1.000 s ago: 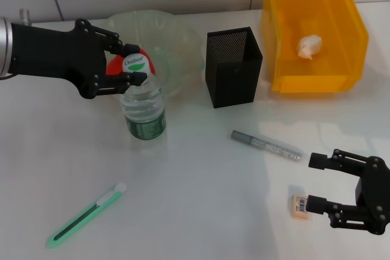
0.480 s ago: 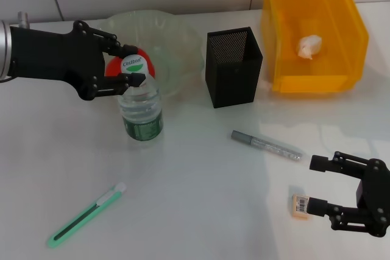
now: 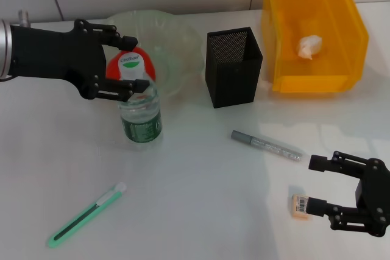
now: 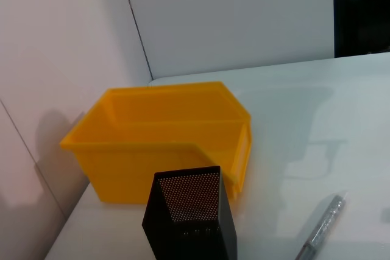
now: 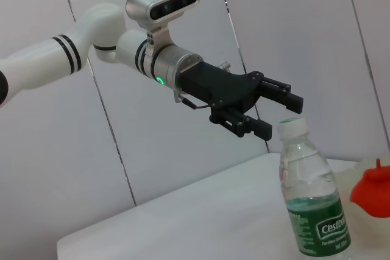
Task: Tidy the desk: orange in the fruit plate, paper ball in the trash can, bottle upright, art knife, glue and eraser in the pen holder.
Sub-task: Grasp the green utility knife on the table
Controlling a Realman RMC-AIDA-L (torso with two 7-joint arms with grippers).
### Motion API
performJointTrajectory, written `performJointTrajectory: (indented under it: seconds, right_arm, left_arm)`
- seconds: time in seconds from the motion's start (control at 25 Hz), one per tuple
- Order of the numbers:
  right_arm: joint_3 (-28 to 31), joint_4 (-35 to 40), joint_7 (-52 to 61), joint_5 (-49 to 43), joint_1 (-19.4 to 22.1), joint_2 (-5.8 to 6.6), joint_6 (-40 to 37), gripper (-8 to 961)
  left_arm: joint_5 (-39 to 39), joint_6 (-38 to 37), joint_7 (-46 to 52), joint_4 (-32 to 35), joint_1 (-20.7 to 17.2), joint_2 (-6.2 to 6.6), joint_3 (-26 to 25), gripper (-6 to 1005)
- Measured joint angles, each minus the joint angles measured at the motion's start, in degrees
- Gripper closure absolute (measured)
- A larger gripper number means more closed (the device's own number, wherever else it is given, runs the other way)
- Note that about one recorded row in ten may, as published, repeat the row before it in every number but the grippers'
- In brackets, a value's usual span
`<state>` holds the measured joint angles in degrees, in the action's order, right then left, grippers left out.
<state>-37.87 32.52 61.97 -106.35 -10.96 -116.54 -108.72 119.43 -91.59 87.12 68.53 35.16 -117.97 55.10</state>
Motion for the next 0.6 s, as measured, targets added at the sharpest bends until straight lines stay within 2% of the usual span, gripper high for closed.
performJointTrajectory:
  seconds: [0.12,0.16,0.32,0.36,0.44,0.52,0.6]
  right_arm:
    - [0.0,0.0,0.0,0.0,0.0,0.0,0.0,155]
    - [0.2,0.0,0.0,0.0,0.0,0.02,0.0,155]
    - [0.5,0.2,0.0,0.2,0.1,0.06,0.0,155]
    - [1.1,0.5,0.0,0.4,0.3,0.07,0.0,155]
    - [2.5,0.8,0.0,0.4,0.4,0.1,0.0,155]
    - [3.2,0.9,0.0,0.3,0.4,0.21,0.0,155]
    - [4.0,1.0,0.0,0.1,0.4,0.48,0.0,155]
  left_arm:
    - [-0.6,-0.6,0.0,0.3,0.2,0.04,-0.1,313]
    - [-2.1,-1.4,0.5,0.8,0.2,0.2,-0.6,225]
    - [-3.7,-2.6,2.8,2.0,0.3,0.31,-1.2,225]
    - [-3.6,-3.1,9.0,5.2,0.5,0.13,-0.9,226]
    - [-3.6,-3.1,9.0,5.2,0.5,0.13,-0.9,226]
    - [-3.2,-4.1,15.1,10.8,-0.7,-0.23,2.6,226]
    - [-3.2,-4.3,16.5,12.0,-1.1,-0.28,3.7,226]
